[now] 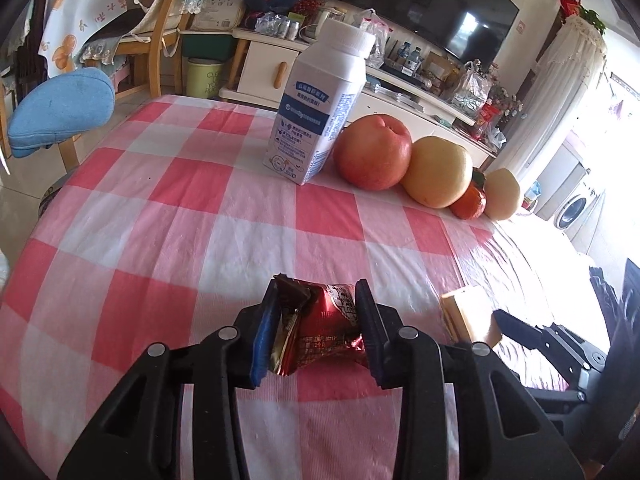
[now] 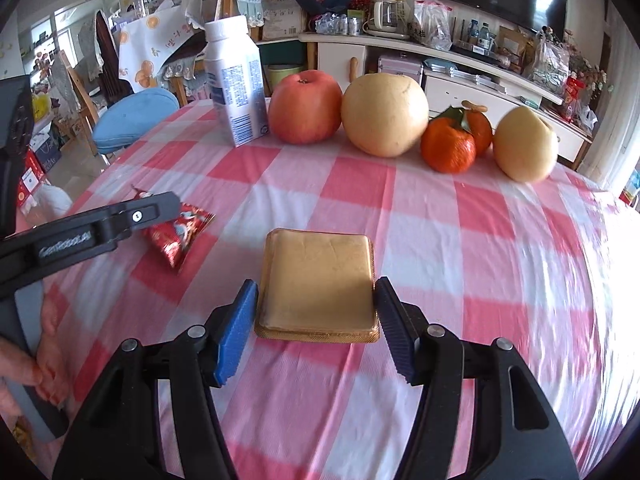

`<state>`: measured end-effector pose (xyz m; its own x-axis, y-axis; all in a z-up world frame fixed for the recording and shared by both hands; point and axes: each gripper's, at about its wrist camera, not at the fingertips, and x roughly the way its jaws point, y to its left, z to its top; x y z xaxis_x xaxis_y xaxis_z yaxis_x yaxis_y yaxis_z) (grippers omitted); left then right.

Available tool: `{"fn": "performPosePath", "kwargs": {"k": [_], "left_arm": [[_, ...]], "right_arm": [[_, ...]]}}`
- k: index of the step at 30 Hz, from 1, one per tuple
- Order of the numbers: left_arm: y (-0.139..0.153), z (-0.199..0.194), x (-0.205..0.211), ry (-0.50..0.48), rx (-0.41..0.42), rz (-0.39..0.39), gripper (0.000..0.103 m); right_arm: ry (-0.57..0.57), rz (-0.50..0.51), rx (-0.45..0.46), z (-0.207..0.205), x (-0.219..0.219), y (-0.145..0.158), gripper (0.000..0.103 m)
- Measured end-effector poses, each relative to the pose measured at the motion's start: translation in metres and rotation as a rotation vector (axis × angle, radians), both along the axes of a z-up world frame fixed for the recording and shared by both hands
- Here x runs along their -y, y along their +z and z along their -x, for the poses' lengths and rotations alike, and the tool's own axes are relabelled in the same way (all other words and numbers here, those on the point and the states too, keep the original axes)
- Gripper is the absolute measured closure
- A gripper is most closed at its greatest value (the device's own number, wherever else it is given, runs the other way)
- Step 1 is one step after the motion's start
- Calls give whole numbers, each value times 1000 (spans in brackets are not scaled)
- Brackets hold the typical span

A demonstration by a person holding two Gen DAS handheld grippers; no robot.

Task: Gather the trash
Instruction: 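Lift the red snack packet and yellow cake and carry them toward the pink bucket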

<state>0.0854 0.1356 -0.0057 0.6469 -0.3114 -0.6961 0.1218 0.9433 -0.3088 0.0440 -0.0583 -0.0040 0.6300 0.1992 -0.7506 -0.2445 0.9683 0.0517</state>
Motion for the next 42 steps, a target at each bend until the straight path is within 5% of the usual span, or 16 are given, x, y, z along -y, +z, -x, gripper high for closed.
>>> {"fn": "performPosePath", "kwargs": {"k": [26,42], "left_arm": [[14,97,5,-74,42,-65,65],[34,157,-13,-42,122,-181,65]], "right_arm": [[4,-42,47,107,-9,20,42],[49,-18,68,149,-34,34,42]]}}
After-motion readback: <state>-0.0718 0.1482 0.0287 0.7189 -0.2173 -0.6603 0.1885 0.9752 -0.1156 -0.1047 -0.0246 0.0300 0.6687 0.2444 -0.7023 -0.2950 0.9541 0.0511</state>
